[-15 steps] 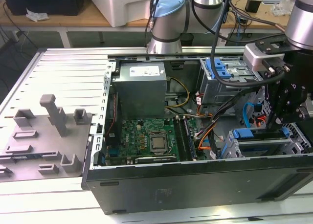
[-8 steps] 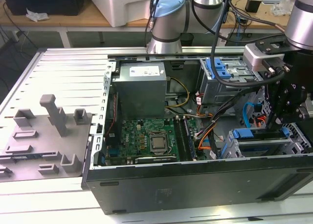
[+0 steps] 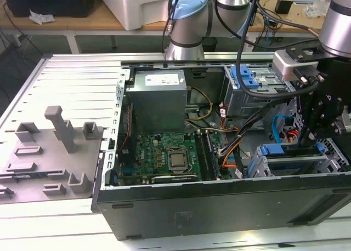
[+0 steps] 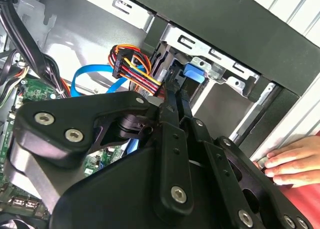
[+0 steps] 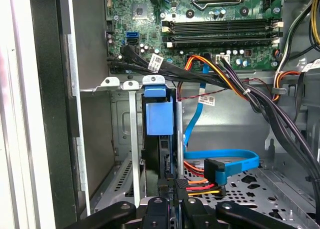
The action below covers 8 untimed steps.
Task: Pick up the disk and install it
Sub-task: 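Insert the first disk wire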
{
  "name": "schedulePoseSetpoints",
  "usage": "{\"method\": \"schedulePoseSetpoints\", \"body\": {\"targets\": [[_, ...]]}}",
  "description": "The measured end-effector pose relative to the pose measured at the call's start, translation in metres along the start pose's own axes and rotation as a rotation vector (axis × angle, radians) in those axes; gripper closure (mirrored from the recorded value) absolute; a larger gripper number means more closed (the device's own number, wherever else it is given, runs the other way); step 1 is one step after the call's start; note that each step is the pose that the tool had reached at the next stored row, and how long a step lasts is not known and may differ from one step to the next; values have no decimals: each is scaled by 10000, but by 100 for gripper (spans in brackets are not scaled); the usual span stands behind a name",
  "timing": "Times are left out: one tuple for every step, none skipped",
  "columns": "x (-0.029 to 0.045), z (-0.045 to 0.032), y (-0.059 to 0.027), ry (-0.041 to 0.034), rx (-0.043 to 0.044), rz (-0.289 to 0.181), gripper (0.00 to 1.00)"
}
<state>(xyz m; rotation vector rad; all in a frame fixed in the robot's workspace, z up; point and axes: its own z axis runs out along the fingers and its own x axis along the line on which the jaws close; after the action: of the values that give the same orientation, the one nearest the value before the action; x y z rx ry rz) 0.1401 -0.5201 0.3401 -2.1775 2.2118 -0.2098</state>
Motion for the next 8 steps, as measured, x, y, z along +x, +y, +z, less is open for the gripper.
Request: {"method": "schedulePoseSetpoints", "body": {"targets": [[0, 2, 0, 0, 0, 0, 84], [0, 4, 0, 0, 0, 0, 84], [0, 5, 1, 0, 0, 0, 84], [-1, 9, 1, -3, 0, 0, 84], [-1, 11, 1, -2, 0, 0, 84], [-1, 13, 1, -1, 0, 0, 84], [-1, 14, 2, 0, 0, 0, 84], [-1, 17, 2, 1, 0, 0, 84]]}}
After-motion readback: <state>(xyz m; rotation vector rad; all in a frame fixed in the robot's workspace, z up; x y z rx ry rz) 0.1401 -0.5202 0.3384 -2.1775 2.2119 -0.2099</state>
